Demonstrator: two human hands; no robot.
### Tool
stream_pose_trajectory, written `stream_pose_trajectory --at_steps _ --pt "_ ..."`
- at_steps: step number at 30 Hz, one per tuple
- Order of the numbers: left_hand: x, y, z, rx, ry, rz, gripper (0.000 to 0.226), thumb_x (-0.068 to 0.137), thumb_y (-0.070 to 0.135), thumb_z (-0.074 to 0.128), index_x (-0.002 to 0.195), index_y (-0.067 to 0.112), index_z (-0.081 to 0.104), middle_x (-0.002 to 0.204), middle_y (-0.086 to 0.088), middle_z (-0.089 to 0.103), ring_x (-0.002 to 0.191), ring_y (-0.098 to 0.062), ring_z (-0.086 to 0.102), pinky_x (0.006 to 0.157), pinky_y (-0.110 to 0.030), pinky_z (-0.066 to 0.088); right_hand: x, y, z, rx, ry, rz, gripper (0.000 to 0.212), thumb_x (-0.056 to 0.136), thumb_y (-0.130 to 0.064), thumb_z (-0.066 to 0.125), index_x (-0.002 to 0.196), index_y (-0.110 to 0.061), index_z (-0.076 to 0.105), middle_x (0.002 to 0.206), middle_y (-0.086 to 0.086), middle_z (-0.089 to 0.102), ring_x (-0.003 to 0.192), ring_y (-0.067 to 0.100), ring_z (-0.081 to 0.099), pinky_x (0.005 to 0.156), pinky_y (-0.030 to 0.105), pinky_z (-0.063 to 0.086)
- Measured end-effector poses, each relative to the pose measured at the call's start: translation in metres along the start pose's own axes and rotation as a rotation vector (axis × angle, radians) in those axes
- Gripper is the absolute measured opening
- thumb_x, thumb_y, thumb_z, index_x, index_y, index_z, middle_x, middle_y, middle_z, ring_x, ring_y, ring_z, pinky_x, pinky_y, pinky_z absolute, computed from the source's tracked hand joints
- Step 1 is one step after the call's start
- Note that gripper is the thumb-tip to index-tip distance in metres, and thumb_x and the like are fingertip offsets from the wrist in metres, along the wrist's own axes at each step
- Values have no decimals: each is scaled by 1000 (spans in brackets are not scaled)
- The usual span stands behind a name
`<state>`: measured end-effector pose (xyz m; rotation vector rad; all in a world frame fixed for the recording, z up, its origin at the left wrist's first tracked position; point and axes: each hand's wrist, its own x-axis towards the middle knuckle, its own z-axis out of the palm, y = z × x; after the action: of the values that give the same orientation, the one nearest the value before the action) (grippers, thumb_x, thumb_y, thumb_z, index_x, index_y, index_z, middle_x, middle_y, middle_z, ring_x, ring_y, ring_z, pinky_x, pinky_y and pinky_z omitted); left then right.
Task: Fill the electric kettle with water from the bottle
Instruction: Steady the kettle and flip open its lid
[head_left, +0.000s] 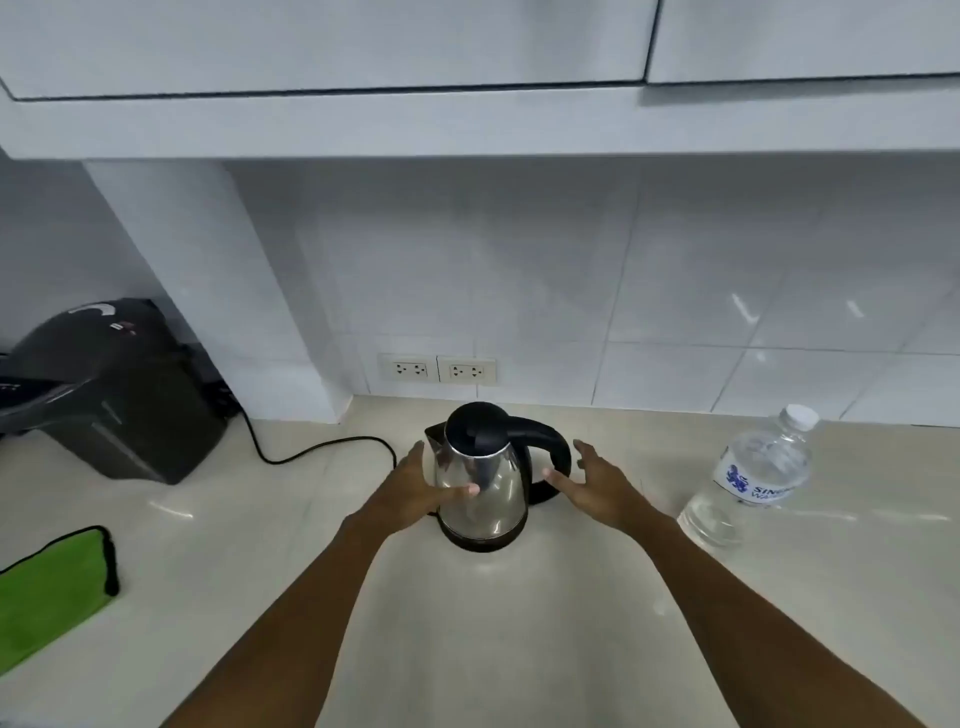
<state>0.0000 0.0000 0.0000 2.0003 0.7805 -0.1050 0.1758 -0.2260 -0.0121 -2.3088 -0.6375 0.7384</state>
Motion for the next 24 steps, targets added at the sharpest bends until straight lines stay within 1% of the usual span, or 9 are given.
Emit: stream_pose_trajectory --at_steps 3,5,7,10,12,15,19,22,24 --pt "7 -1 4 -140 30 1 121 71 49 92 165 22 19 168 -4 30 157 -24 26 117 -37 35 4 1 4 128 18 -2 93 86 -71 59 158 -22 26 148 9 54 133 28 54 107 38 46" --pt "15 -7 8 -186 41 8 111 65 50 96 156 34 34 155 3 45 151 -20 36 111 -32 40 10 7 8 181 28 -5 93 81 -77 58 154 -25 32 139 4 61 122 25 62 103 45 53" --pt "19 -10 12 -212 48 17 110 56 57 98 148 40 40 146 11 52 143 -14 46 107 -31 44 14 14 13 235 41 -8 87 82 -77 57 150 -26 37 133 1 63 113 22 66 96 46 57" --pt "23 -13 14 -235 80 40 105 58 50 100 144 38 42 139 13 54 133 -10 50 107 -31 44 12 15 15 332 61 -16 62 92 -65 57 141 -29 47 123 0 65 95 19 71 84 41 63" --pt "26 -13 16 -258 98 49 104 54 49 101 140 38 43 134 18 54 132 -9 50 111 -34 44 12 18 18 356 79 -29 52 95 -62 55 136 -30 52 120 0 66 93 17 71 84 42 63" --pt "30 -15 20 -298 125 45 107 43 53 99 134 37 46 129 21 58 128 -9 55 109 -32 47 15 24 22 374 109 -50 47 92 -66 56 129 -37 56 118 0 69 93 16 73 89 43 61" --pt "31 -16 21 -314 157 60 99 54 38 104 136 31 49 128 17 63 124 -6 60 105 -30 51 20 27 28 358 170 -71 39 93 -64 56 123 -39 60 109 -6 71 100 17 72 97 43 57" --pt "29 -13 20 -314 169 75 91 61 27 102 136 27 50 127 17 63 120 -2 61 99 -24 52 19 25 31 353 207 -87 42 95 -61 56 126 -33 62 110 -3 72 96 20 73 98 43 55" --pt "29 -11 20 -323 174 89 88 63 23 101 135 26 51 124 15 65 118 -4 63 99 -25 53 18 24 31 351 225 -97 44 94 -61 56 127 -32 63 109 -3 73 94 19 74 98 42 56"
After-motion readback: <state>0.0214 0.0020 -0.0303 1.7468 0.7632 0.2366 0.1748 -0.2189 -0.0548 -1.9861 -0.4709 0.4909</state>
